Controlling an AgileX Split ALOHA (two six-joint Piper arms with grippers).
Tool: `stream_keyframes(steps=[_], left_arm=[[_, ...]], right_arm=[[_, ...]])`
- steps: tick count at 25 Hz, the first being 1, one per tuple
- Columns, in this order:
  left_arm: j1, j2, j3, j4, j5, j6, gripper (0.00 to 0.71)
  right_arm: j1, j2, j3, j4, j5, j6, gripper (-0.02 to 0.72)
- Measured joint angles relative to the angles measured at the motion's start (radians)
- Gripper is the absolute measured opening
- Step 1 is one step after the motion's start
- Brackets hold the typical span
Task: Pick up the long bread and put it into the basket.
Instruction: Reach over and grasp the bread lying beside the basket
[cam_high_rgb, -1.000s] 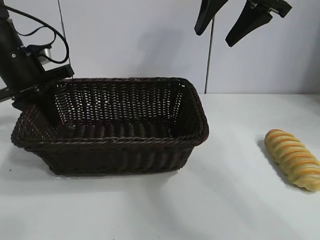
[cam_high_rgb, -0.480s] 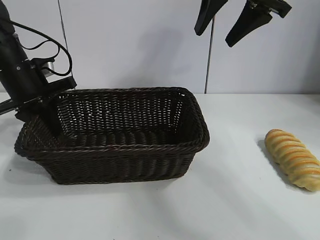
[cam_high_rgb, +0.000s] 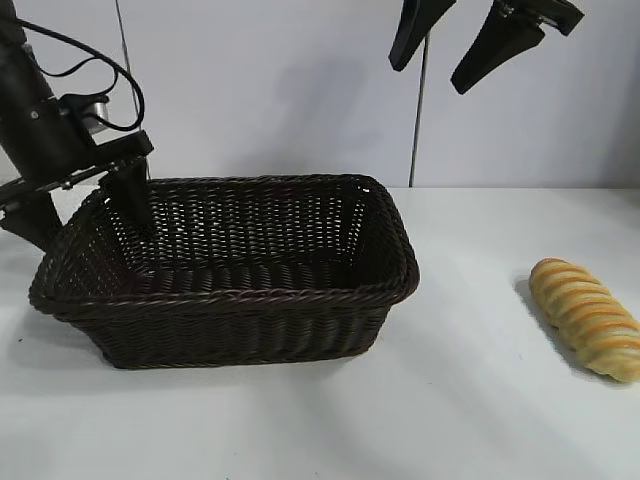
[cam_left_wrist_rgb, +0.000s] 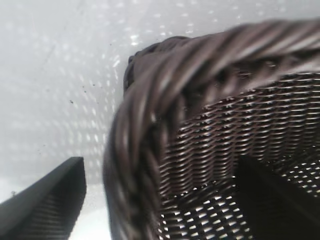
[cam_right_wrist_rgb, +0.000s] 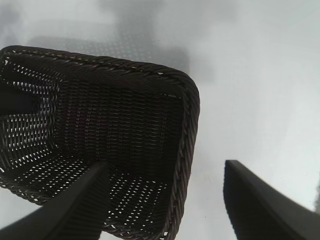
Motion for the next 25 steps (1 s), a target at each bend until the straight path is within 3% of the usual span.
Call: stream_keyframes(steps=[9, 18, 25], left_arm=[[-0.008, -0.177, 0.013, -0.077, 0.023, -0.008, 0.596], [-0.145, -0.203, 0.094, -0.094, -0.048, -0.008, 0.596], [-0.137, -0.203, 0.094, -0.096, -0.099, -0.028, 0.596]], right_arm=[[0.000, 0.000, 0.000, 0.000, 0.000, 0.001, 0.476], [0.000, 0.000, 0.000, 0.000, 0.000, 0.002, 0.476], [0.000, 0.000, 0.000, 0.000, 0.000, 0.003, 0.476]])
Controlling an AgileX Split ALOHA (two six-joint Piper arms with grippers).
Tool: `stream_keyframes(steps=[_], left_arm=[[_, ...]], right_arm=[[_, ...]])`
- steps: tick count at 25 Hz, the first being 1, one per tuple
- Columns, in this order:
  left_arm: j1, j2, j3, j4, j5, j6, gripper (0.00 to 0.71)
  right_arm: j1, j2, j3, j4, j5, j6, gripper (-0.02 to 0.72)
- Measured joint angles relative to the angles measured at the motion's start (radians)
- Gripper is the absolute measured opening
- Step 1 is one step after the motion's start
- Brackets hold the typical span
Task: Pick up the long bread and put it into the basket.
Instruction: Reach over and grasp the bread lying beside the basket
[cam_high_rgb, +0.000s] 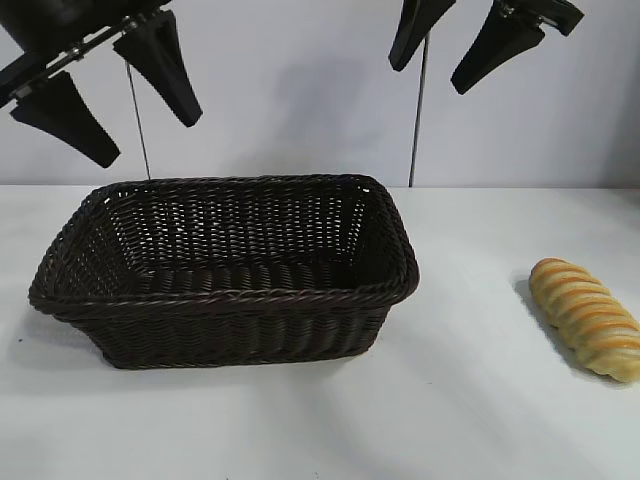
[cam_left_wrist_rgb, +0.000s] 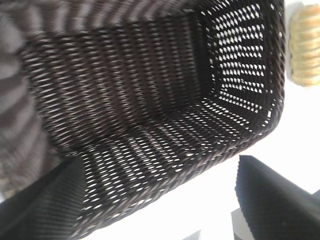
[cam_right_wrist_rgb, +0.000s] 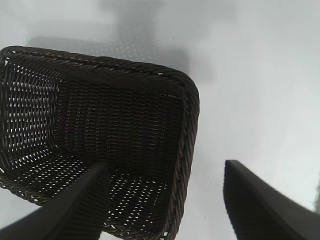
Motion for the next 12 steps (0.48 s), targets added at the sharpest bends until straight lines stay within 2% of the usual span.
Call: stream_keyframes(steps=[12], left_arm=[[0.000, 0.000, 0.000, 0.002, -0.014, -0.002, 0.596]], right_arm=[[0.000, 0.000, 0.000, 0.000, 0.000, 0.000, 0.476]])
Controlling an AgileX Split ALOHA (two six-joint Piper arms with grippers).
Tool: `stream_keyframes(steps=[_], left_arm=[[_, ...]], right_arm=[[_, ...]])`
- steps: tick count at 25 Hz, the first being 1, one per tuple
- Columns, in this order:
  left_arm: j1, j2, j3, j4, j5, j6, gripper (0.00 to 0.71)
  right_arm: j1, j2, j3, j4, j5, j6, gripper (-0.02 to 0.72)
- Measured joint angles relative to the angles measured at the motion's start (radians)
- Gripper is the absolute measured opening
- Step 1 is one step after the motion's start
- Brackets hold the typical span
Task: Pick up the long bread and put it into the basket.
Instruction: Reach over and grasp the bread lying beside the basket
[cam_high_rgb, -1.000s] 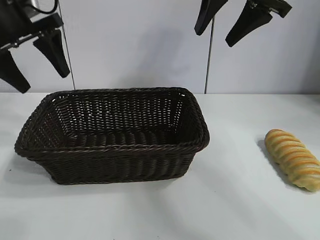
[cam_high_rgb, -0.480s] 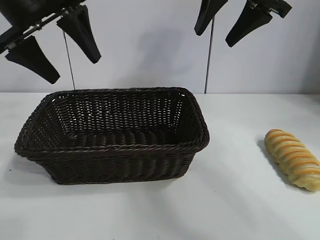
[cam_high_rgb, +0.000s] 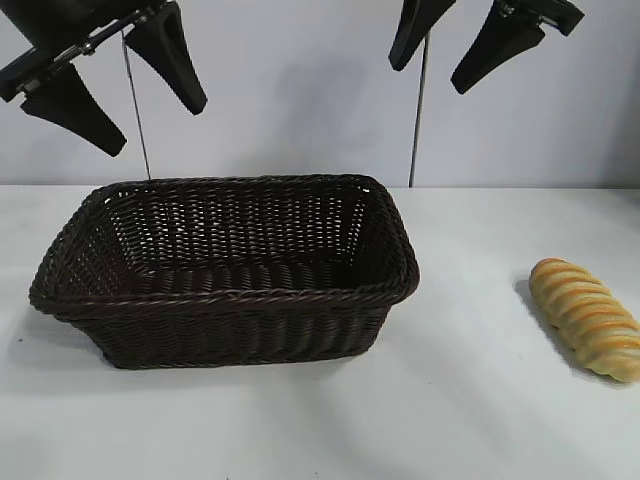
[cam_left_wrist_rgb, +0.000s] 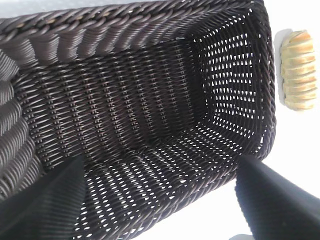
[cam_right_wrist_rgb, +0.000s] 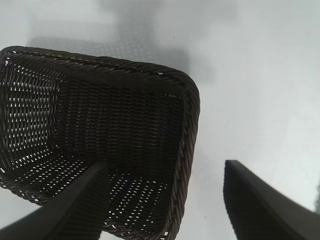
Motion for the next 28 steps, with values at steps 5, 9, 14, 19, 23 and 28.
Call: stream_keyframes(steps=[5, 9, 14, 19, 23, 28], left_arm=[[0.000, 0.000, 0.000, 0.000, 0.000, -0.001, 0.596], [0.000, 0.000, 0.000, 0.000, 0.000, -0.001, 0.596], [0.000, 0.000, 0.000, 0.000, 0.000, -0.001, 0.596], [0.000, 0.000, 0.000, 0.000, -0.001, -0.001, 0.596], [0.000, 0.000, 0.000, 0.000, -0.001, -0.001, 0.596], [0.000, 0.000, 0.000, 0.000, -0.001, -0.001, 0.596]], right_arm=[[0.000, 0.000, 0.000, -0.001, 0.010, 0.000, 0.476], [-0.004, 0.000, 0.000, -0.071, 0.055, 0.001, 0.477], [-0.066, 0.000, 0.000, -0.211, 0.080, 0.024, 0.477], [-0.155, 0.000, 0.000, -0.241, 0.080, 0.032, 0.477], [-0.183, 0.000, 0.000, -0.250, 0.080, 0.033, 0.494], [-0.183, 0.000, 0.045, -0.252, 0.080, 0.038, 0.573]])
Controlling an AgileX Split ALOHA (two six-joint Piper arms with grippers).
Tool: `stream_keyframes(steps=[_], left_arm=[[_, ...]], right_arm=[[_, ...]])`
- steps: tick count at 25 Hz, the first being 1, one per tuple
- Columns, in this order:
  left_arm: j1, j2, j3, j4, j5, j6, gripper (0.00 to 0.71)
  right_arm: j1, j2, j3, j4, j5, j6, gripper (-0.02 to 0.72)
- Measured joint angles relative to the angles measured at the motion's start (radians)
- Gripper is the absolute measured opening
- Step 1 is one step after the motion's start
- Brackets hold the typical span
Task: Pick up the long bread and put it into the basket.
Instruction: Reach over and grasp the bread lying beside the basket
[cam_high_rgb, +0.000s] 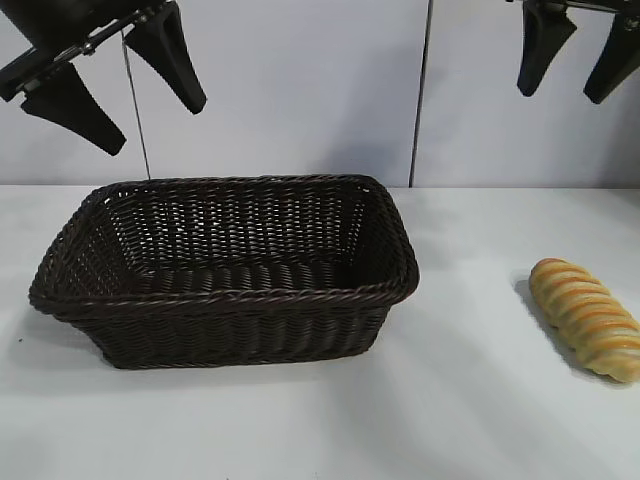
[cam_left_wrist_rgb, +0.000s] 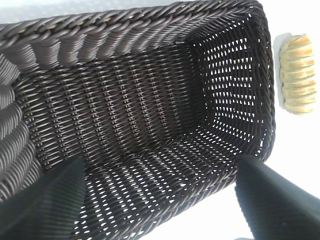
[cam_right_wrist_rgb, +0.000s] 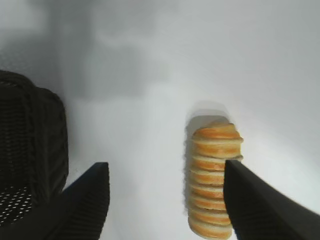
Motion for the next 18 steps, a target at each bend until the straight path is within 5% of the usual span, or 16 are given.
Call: stream_keyframes(steps=[8, 18], left_arm=[[0.000, 0.000, 0.000, 0.000, 0.000, 0.000, 0.596], [0.000, 0.000, 0.000, 0.000, 0.000, 0.000, 0.596]], right_arm=[[0.000, 0.000, 0.231, -0.078, -0.008, 0.001, 0.582], [0.000, 0.006, 0.426, -0.104, -0.197, 0.074, 0.582]])
